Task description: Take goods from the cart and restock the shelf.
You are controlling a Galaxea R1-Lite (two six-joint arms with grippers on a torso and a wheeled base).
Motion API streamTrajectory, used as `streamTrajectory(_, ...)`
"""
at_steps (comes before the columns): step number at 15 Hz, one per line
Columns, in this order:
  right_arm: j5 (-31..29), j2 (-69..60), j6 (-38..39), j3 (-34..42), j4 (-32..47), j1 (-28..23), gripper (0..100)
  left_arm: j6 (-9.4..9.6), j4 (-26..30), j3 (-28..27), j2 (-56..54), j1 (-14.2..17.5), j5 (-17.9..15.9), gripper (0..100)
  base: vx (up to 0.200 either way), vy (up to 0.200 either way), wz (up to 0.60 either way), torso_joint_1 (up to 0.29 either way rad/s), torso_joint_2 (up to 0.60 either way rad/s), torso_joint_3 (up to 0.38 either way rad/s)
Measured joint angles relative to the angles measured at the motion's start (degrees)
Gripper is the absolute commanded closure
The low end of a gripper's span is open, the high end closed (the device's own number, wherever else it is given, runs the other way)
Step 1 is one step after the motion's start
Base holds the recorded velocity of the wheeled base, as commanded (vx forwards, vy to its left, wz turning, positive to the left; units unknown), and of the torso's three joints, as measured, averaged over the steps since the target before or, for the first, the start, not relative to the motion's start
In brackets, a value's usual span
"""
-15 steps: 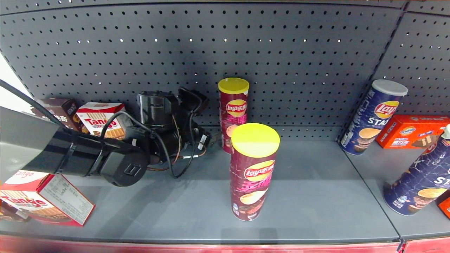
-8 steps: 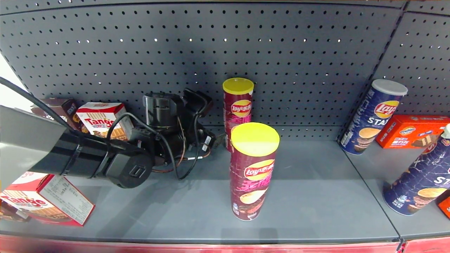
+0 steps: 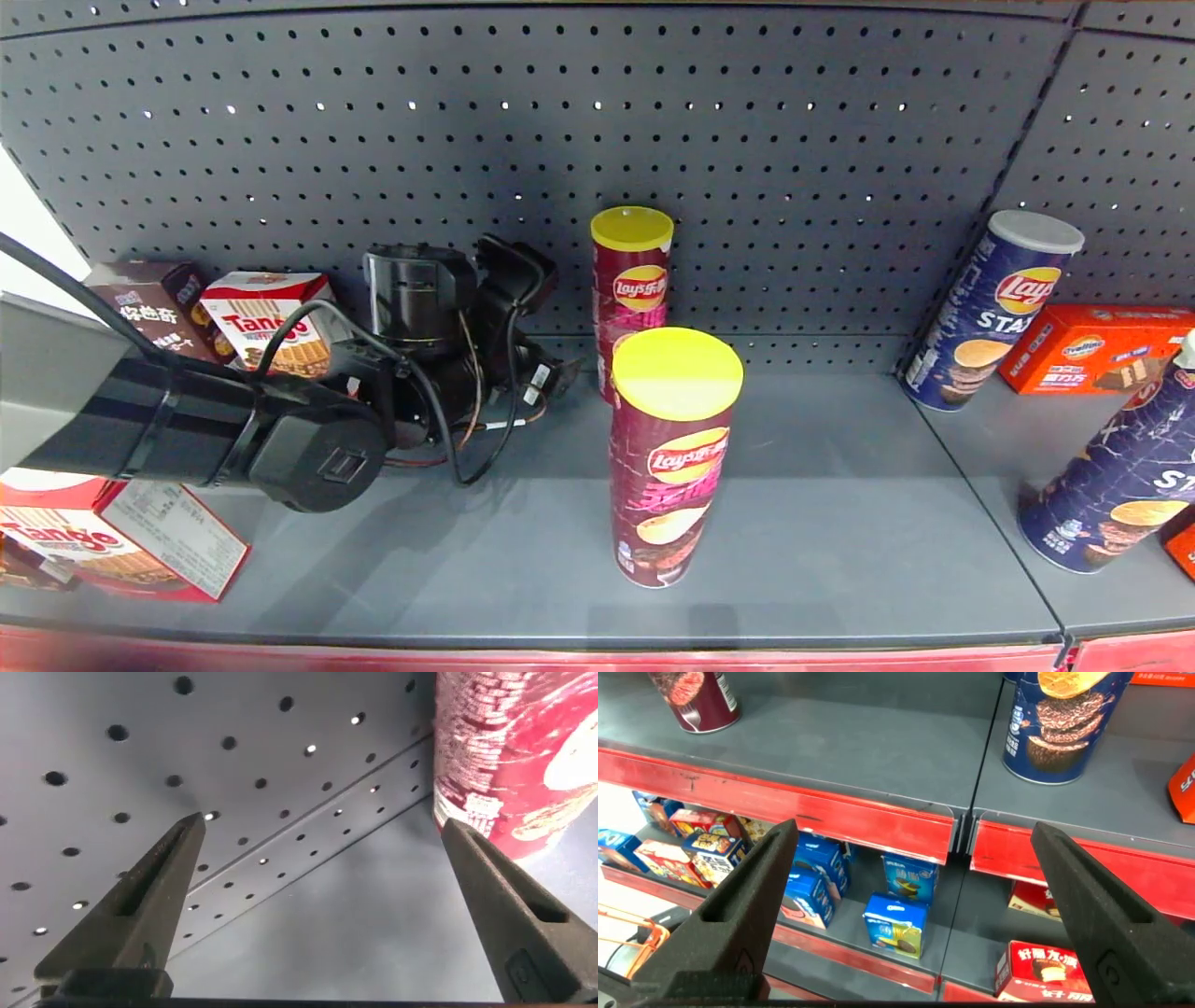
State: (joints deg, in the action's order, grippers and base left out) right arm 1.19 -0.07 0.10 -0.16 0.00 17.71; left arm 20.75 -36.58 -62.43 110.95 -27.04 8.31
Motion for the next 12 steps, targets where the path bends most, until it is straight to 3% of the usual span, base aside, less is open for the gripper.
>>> streamTrajectory(4, 0.00, 0.00, 0.00, 0.02, 0.00, 0.00, 0, -0.11, 0.05, 0.83, -1.13, -0.16, 0.02, 0, 0.000, 0.000, 0.00, 0.000, 0.00, 0.000)
streamTrajectory(7, 0.00, 0.00, 0.00, 0.02, 0.00, 0.01, 0, -0.50, -0.44, 4.44, -4.78, -0.94, 0.35, 0, 0.000, 0.000, 0.00, 0.000, 0.00, 0.000)
streamTrajectory(12, 0.02, 0.00, 0.00, 0.00, 0.00, 0.01, 0, -2.94, -2.90, 13.40, -16.79, -5.38, 0.88, 0, 0.000, 0.000, 0.00, 0.000, 0.00, 0.000)
